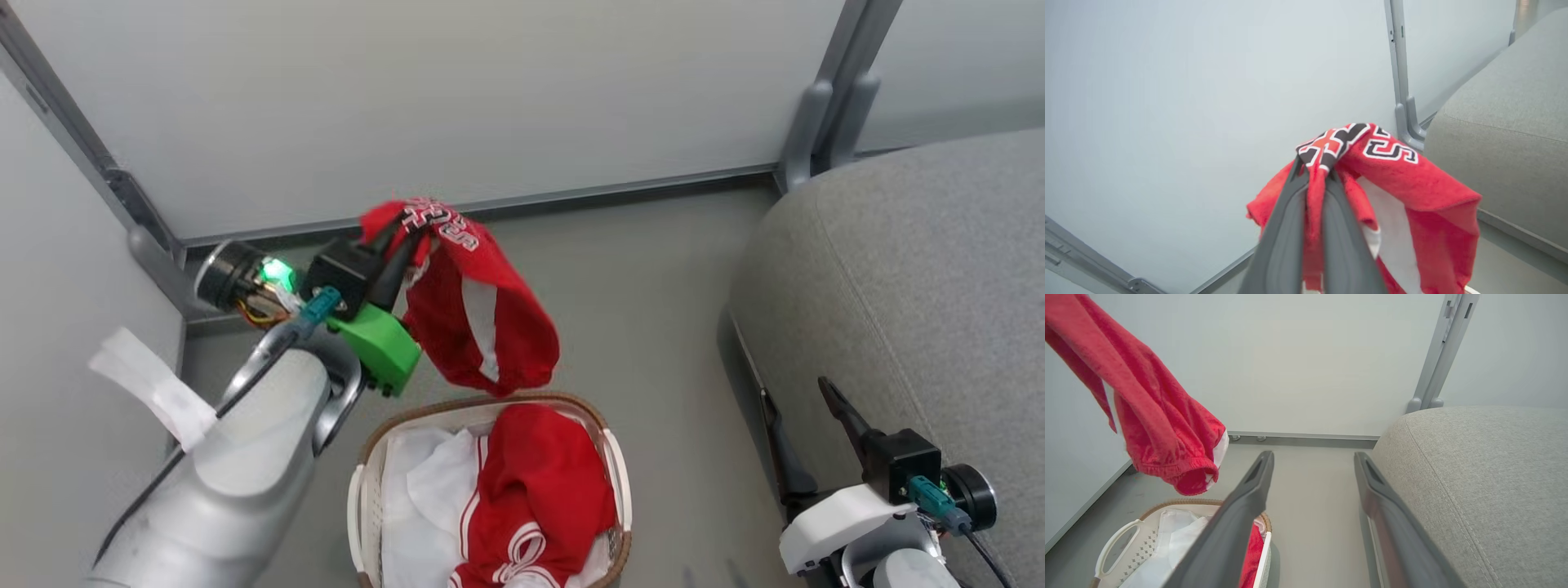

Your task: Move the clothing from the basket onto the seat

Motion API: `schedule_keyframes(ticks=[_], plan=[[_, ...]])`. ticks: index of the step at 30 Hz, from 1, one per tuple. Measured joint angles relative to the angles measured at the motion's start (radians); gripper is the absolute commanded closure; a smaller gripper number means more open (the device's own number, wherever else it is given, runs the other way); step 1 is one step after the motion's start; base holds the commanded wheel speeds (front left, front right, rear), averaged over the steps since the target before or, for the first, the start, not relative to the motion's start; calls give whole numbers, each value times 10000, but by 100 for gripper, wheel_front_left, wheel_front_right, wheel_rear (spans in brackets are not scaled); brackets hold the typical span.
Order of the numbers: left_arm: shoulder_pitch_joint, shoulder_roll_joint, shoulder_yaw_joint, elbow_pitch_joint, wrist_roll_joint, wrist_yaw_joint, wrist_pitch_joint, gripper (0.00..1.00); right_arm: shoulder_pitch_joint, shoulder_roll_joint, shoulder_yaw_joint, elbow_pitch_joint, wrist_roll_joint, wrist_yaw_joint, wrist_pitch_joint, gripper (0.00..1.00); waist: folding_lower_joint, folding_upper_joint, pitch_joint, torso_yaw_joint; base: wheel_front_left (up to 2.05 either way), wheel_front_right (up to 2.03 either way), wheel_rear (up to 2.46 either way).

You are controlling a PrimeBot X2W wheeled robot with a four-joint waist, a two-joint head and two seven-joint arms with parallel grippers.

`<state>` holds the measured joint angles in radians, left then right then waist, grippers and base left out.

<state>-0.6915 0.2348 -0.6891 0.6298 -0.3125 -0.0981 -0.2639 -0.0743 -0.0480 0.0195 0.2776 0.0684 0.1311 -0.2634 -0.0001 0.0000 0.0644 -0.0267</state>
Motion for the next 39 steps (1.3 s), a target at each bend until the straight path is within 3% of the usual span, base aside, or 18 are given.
schedule_keyframes(ticks=[9, 22, 39], plan=[[-1715, 272, 33, -245, 117, -165, 173, 100, -65, -2, 372, -82, 6, 0, 0, 0, 0, 0, -988, 41, 0, 0, 0], [-2919, 73, -257, -84, -128, -263, 385, 100, -539, -2, 1699, -199, 351, 0, 0, 0, 0, 0, -1108, -28, 0, 0, 0], [-3230, -399, -1012, -570, -288, -293, 322, 100, -3279, -2, 3290, 460, 320, 0, 0, 0, 0, 0, -1011, 311, 0, 0, 0]])
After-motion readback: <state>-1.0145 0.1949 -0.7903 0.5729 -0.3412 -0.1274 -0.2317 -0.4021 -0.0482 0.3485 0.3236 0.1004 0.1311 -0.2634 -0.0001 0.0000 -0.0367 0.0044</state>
